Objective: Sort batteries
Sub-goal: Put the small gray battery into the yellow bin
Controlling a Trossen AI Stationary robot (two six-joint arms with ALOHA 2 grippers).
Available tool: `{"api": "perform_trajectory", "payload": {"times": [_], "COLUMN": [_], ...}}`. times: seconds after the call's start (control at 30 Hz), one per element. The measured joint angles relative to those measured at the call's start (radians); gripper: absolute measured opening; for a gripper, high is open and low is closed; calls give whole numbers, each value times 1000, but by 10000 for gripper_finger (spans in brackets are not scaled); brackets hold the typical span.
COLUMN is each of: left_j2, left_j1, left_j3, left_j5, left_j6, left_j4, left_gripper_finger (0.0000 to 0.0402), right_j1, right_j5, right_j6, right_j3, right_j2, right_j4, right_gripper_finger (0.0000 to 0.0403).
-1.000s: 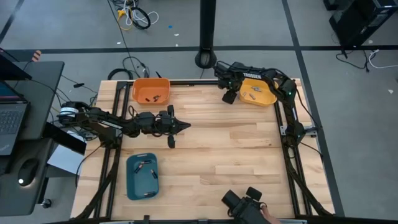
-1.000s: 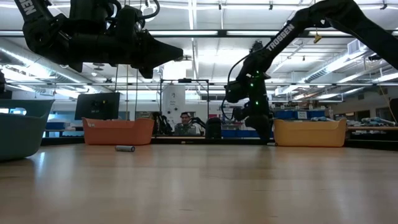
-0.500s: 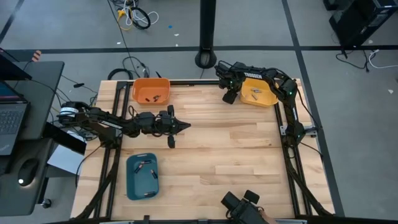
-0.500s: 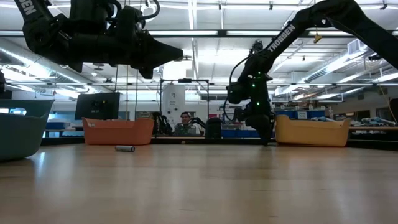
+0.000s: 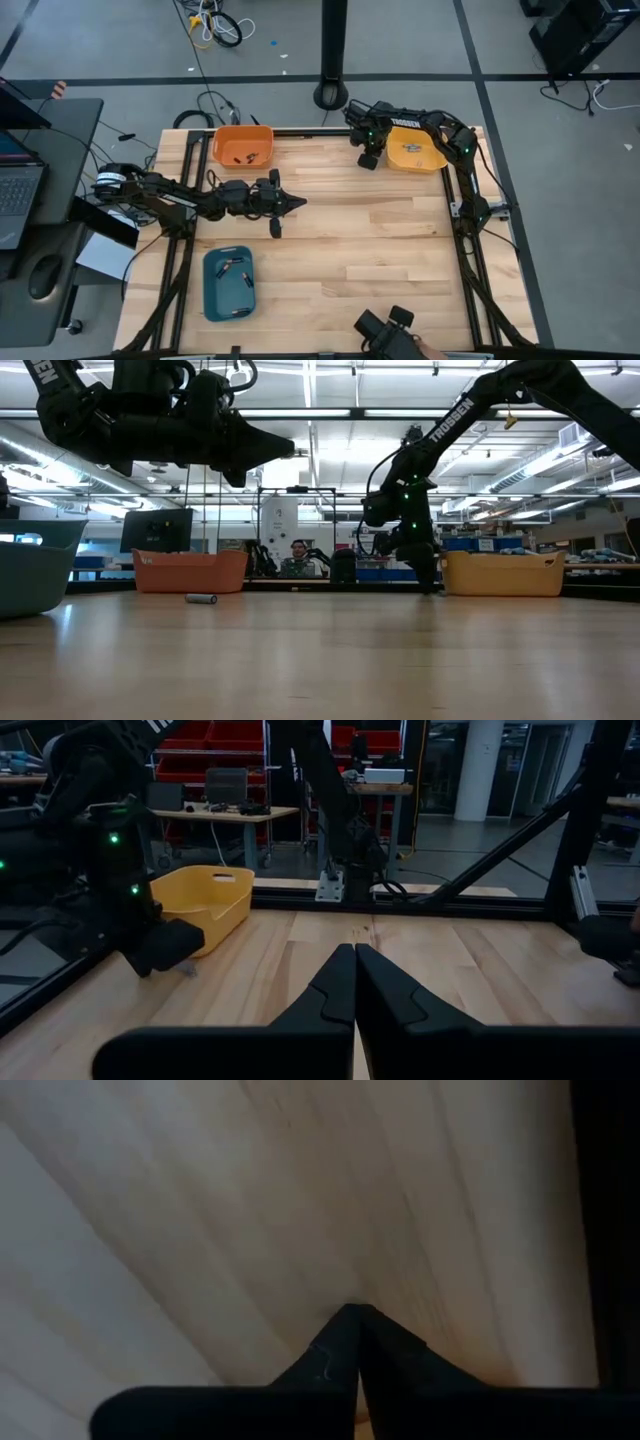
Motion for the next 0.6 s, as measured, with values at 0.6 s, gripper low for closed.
{"api": "perform_trajectory", "payload": {"times": [0.6], "left_j2": [0], "left_j1": [0], "left_j3": [0], "left_j5": [0], "left_j6": [0], "left_j4": [-3], "left_gripper_finger": [10], "right_j1": [140], "right_j5": [-31], "right_j6": [40], "right_j3": [27], "right_j2": [-63], "right_j4": [-179], "right_gripper_finger": [76]}}
